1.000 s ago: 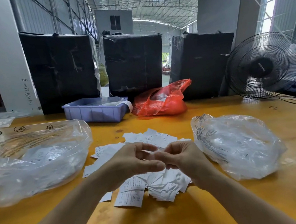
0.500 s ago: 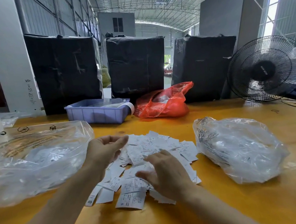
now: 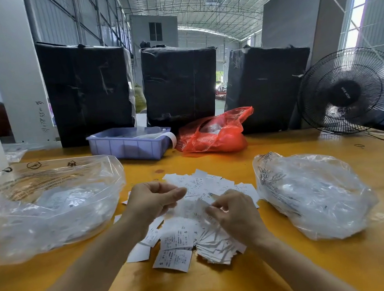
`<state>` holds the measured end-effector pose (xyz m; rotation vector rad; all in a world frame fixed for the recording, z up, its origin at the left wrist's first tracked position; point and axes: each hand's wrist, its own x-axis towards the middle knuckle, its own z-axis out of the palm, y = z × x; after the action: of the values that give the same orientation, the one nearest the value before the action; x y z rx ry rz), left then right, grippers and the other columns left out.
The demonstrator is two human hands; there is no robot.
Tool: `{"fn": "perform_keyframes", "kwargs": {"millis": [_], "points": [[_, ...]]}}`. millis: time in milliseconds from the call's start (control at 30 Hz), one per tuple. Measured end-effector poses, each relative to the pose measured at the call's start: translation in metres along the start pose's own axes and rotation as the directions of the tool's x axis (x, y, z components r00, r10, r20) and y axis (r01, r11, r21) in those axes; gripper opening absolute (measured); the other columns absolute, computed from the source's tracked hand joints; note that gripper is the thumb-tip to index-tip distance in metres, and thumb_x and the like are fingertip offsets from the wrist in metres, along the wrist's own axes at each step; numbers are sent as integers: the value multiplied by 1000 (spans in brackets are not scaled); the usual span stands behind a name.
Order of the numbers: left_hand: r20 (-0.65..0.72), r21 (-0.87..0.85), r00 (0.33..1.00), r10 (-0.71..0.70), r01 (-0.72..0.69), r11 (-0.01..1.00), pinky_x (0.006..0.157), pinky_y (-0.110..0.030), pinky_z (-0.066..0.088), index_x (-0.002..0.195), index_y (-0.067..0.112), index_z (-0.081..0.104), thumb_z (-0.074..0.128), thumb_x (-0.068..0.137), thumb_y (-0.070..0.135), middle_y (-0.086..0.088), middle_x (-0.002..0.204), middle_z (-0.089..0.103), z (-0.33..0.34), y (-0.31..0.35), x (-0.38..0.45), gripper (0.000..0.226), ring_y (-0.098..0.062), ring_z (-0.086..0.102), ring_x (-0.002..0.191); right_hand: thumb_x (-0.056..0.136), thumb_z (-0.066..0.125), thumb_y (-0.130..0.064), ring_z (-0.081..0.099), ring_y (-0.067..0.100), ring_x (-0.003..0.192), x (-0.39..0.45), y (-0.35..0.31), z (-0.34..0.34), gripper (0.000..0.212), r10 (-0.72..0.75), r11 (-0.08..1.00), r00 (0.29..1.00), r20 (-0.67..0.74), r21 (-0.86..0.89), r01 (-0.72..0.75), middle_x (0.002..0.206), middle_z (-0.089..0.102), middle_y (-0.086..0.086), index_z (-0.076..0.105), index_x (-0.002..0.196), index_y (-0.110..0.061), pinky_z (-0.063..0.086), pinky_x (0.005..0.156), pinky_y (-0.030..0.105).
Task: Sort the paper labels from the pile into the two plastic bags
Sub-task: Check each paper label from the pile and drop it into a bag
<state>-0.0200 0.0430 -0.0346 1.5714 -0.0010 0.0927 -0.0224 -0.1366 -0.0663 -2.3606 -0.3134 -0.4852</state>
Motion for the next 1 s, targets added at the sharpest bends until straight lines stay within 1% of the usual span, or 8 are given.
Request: {"fn": "perform_keyframes", "kwargs": {"millis": [100,167,300,367,500,600,767,1000], "points": [[69,-13,997,-21,22,1000,60,-22,49,74,6,70,80,57,16,-2,62,68,5,2,-5,22,-10,58,55,86,65,-11,53,2,59,1,3,-15,11,78,987,996,-47,144,-71,69,67,-1,74,82,-7,42,59,22],[105,-13,994,-28,30,999,63,-23,49,69,11,72,79,55,16,-1,61,69,8,3,-8,16,-10,58,56,85,65,-5,60,11,65,2,4,-27,6,207,895,977,-59,414,-165,72,66,1,71,85,-6,49,61,24],[147,4,988,-45,45,999,62,-22,49,65,14,75,80,53,20,-1,63,70,14,3,-12,14,-9,58,57,80,64,8,68,19,67,3,-6,-41,16,367,290,910,191,906,-307,82,66,13,58,91,-2,53,55,21],[163,32,985,-59,55,998,59,-18,49,68,13,75,81,59,19,0,62,69,17,1,-13,12,-6,59,56,75,66,7,70,18,67,2,-13,-42,21,328,200,917,228,932,-303,81,69,14,59,93,-1,55,56,22],[180,62,978,-106,96,993,58,-17,50,73,8,74,81,66,14,-3,61,67,21,-2,-14,12,-7,60,59,69,72,-10,68,13,66,-4,-21,-39,16,249,426,957,150,871,-247,72,72,3,69,85,-11,53,66,24],[208,47,968,-139,131,990,55,-16,49,78,4,73,82,62,16,-3,60,65,22,-1,-16,22,-8,59,57,77,71,-6,68,14,67,-7,-22,-37,9,203,560,976,75,809,-179,72,72,3,70,84,-12,51,68,25],[232,35,958,-166,163,986,53,-18,47,81,3,74,81,56,18,-3,62,66,24,2,-18,30,-8,60,56,80,69,-2,67,15,68,-8,-22,-36,12,143,669,989,41,733,-127,84,72,14,69,92,-5,52,60,18],[265,34,950,-167,164,986,53,-19,46,71,7,76,81,55,19,-3,63,68,23,4,-20,21,-6,60,54,80,70,-1,66,4,67,-10,-21,-32,11,49,749,999,-5,662,-34,80,72,5,69,87,-9,49,59,14]]}}
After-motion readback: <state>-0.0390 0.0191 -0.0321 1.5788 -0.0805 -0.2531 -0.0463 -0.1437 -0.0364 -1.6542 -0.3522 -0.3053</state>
